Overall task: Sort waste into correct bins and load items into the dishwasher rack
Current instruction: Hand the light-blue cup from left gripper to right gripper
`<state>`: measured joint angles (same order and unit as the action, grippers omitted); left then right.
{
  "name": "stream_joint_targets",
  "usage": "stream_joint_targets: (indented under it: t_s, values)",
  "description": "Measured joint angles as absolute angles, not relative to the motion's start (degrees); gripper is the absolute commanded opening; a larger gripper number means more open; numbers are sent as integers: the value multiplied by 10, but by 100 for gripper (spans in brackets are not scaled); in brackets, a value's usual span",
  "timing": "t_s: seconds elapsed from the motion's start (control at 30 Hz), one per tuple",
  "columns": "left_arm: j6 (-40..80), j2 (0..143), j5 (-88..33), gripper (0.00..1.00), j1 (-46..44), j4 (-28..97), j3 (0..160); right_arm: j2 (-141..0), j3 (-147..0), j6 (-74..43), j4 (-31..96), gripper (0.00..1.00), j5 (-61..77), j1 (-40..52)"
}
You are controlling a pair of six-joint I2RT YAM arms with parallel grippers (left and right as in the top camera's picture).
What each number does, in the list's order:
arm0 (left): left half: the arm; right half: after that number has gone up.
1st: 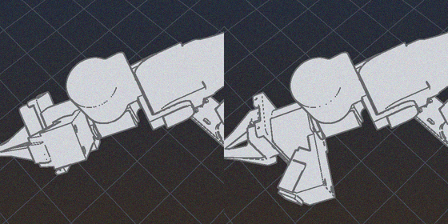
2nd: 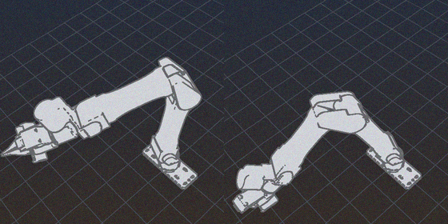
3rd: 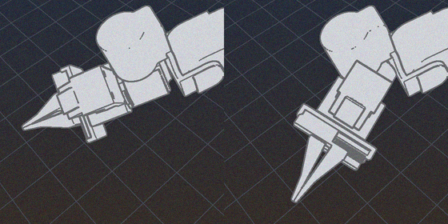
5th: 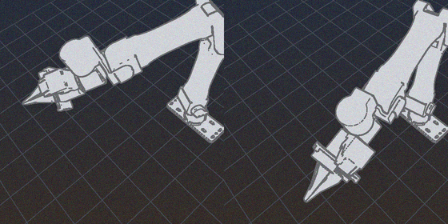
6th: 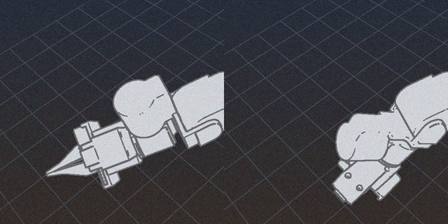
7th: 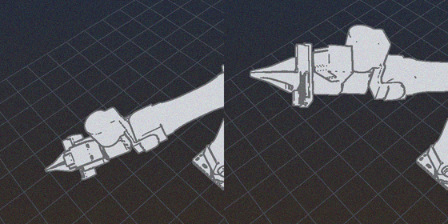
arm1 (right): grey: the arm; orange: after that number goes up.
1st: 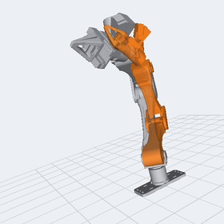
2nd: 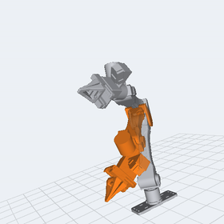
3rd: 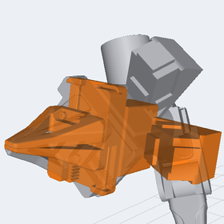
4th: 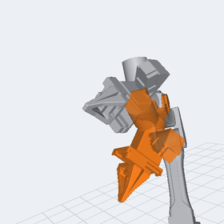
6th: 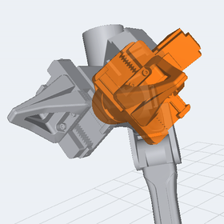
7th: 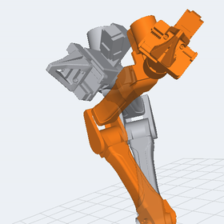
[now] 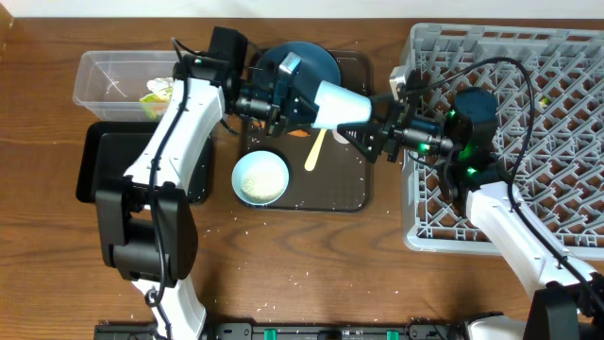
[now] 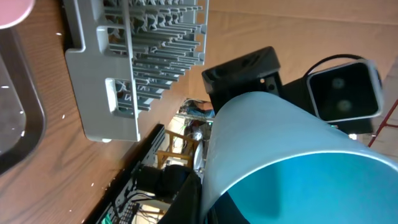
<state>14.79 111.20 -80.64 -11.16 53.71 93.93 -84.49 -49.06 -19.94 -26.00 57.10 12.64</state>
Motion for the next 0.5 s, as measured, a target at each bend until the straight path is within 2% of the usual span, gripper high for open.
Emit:
stream_joint_targets:
  t_s: [0.13, 0.23, 0.3, 0.4, 0.5]
  values:
    - [148, 1112, -806, 6, -118, 537, 939, -845, -491, -205, -291, 76, 572, 129]
    - [148, 1112, -807, 6, -119, 537, 939, -845, -491, -211, -298, 67, 574, 132]
    - [148, 1112, -808, 10, -117, 537, 940, -845, -491, -214, -299, 59, 580, 132]
    - [147, 1112, -806, 15, -117, 537, 940, -845, -491, -220, -300, 43, 585, 132]
    - [148, 1112, -806, 17, -120, 537, 940, -845, -491, -221, -299, 40, 584, 132]
